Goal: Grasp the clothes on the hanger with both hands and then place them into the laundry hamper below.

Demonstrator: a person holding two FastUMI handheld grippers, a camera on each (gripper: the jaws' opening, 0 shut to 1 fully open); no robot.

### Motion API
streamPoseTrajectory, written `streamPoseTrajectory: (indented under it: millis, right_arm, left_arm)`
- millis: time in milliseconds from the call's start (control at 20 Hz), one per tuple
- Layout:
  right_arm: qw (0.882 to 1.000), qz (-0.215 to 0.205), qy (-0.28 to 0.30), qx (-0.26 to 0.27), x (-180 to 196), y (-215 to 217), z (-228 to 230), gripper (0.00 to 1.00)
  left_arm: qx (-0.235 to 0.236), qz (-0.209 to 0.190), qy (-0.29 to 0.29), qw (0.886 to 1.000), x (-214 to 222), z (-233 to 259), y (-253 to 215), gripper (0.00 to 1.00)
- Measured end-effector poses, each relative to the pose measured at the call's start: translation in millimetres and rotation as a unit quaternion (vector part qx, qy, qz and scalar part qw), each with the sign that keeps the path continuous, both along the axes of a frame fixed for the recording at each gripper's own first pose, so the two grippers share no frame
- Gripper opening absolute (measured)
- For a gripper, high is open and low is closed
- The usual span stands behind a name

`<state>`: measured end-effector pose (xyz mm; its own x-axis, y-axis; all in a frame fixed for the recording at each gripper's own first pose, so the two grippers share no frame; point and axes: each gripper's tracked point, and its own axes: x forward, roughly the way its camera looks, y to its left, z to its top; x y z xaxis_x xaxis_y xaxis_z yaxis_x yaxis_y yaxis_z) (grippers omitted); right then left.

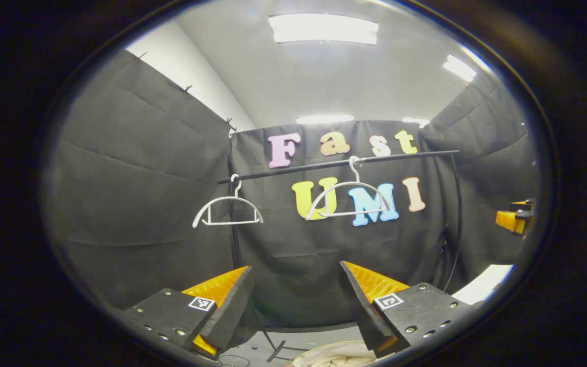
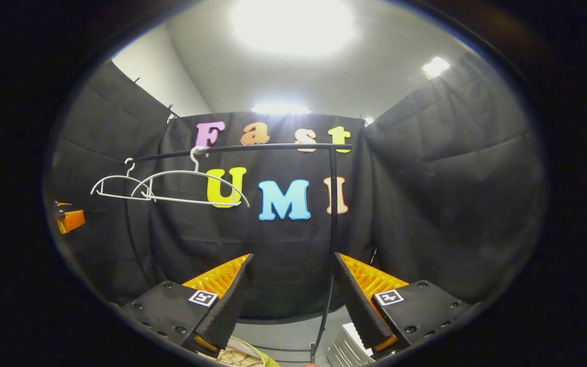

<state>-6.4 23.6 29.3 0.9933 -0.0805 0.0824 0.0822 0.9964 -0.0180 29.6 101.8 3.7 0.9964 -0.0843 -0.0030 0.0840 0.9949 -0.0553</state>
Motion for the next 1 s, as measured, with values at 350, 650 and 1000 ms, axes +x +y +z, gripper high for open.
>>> streamPoseTrajectory:
  millis: [350, 650, 1000]
  right_arm:
    - [1.0, -0.005, -0.005, 0.003, 1.4, -3.3, -1.7, 0.96]
    - [1.0, -0.007, -0.006, 0.011, 3.9, -6.8, -2.2, 0.96]
    - [1.0, -0.004, -0.004, 0.012, 3.1, -3.8, -4.6, 0.96]
  left_arm:
    - [-0.008, 0.006, 0.004, 1.0, 2.8, -4.9, 2.2, 0.96]
    - [-0.004, 0.004, 0.004, 1.0, 1.5, -6.2, 1.4, 0.99]
    - [-0.005, -0.002, 0.004, 1.0, 2.9, -5.8, -6.4, 0.99]
